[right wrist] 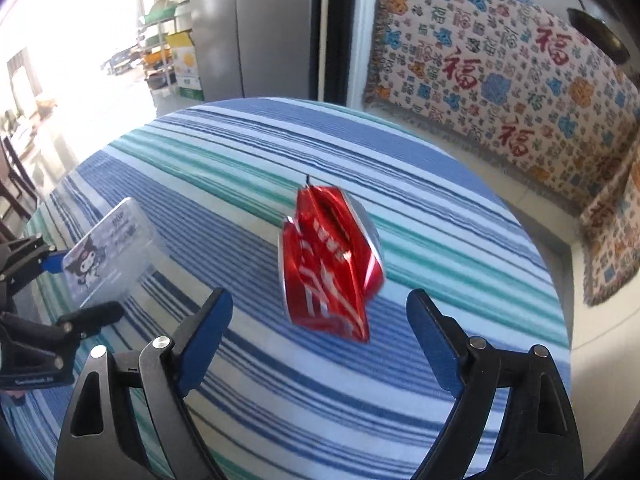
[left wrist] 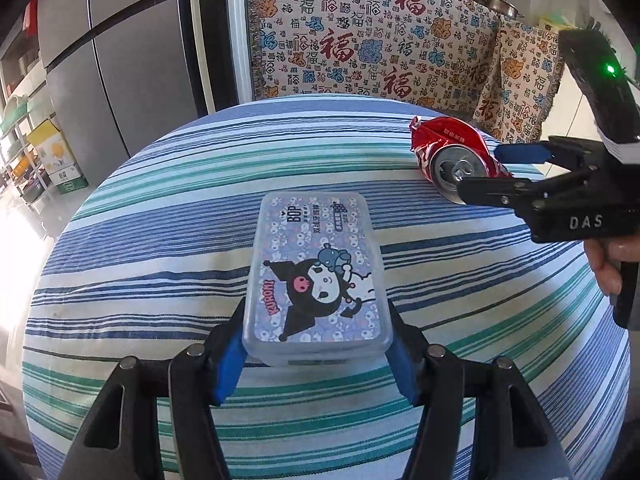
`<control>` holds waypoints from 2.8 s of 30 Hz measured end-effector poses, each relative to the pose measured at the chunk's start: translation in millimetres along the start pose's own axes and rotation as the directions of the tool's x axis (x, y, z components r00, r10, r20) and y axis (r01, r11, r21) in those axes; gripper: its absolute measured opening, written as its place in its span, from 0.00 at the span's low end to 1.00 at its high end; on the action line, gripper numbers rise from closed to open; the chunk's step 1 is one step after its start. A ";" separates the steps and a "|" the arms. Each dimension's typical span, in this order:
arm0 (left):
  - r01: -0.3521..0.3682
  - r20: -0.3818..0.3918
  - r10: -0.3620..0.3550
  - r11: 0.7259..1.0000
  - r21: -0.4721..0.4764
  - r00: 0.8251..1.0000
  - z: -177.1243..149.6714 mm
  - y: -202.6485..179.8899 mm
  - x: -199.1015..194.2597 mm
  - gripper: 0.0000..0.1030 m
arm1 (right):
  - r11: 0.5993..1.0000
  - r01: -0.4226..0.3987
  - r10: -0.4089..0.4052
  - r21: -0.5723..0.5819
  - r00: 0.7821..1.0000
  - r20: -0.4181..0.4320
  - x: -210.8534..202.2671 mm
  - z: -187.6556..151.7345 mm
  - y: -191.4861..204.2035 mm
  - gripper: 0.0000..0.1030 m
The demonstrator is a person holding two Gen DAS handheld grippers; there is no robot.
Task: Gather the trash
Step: 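Grasp the clear cartoon plastic box with the left tool while the right tool grasps the red can, then lift the plastic box with the left tool while the right tool lifts the red can, then carry the box and can over the blue basket while opening both tools to drop them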
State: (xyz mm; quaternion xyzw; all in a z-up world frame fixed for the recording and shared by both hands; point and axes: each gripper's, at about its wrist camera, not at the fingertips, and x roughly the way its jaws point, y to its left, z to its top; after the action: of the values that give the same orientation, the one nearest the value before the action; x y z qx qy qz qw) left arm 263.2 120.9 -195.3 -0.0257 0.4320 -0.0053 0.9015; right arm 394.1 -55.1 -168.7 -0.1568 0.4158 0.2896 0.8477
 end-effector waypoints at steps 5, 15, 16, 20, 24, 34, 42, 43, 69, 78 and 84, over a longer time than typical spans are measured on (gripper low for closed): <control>0.009 -0.001 -0.009 1.000 0.018 1.000 -1.2 -2.5 1.0 0.60 | 1.000 -0.006 0.006 -0.002 0.997 -0.077 13.9 12.1 -2.0 0.52; 0.055 -0.002 -0.055 0.998 0.025 0.998 -17.1 -8.6 -10.7 0.60 | 0.961 0.055 -0.033 0.272 0.996 -0.084 -77.1 -84.8 0.2 0.52; 0.069 -0.008 -0.069 0.997 0.031 0.998 -21.7 -11.8 -14.8 0.60 | 0.958 0.064 -0.040 0.280 0.995 -0.093 -85.4 -96.1 5.3 0.52; 0.135 -0.028 -0.133 0.990 0.043 0.991 -41.5 -27.9 -33.7 0.60 | 0.943 0.086 -0.054 0.321 0.993 -0.106 -117.1 -143.2 26.2 0.53; 0.124 -0.038 -0.121 0.988 0.096 0.992 -59.7 -41.4 -46.3 0.61 | 0.944 0.117 -0.090 0.308 0.991 -0.102 -126.6 -160.8 37.6 0.54; 0.194 -0.063 -0.188 0.977 0.093 0.980 -55.6 -48.0 -47.8 0.69 | 0.971 0.106 -0.078 0.216 0.988 -0.133 -128.0 -152.1 40.8 0.73; 0.225 -0.067 -0.218 0.966 0.124 0.974 -46.2 -51.8 -52.4 0.69 | 0.989 0.087 -0.066 0.122 0.983 -0.170 -117.0 -129.6 45.9 0.77; 0.225 -0.068 -0.218 0.966 0.129 0.974 -45.8 -52.0 -52.0 0.69 | 0.989 0.087 -0.066 0.118 0.983 -0.174 -115.0 -126.4 45.8 0.77; 0.227 -0.089 -0.213 0.955 0.191 0.973 -48.8 -70.8 -51.8 0.62 | 0.970 0.107 -0.069 0.219 0.982 -0.175 -146.4 -155.1 34.6 0.54; 0.211 -0.102 -0.193 0.952 0.220 0.976 -50.7 -72.1 -47.1 0.62 | 0.966 0.122 -0.085 0.229 0.983 -0.164 -152.1 -159.8 38.1 0.54; 0.248 -0.072 -0.239 0.952 0.181 0.968 -48.2 -73.2 -62.1 0.61 | 0.942 0.130 -0.099 0.309 0.989 -0.114 -176.3 -173.7 23.1 0.54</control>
State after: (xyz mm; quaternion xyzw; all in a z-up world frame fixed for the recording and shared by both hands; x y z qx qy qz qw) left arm 187.7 47.8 -173.4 0.0068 0.4453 -0.1578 0.8814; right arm 187.3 -188.6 -134.0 -0.0570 0.4875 0.1618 0.8561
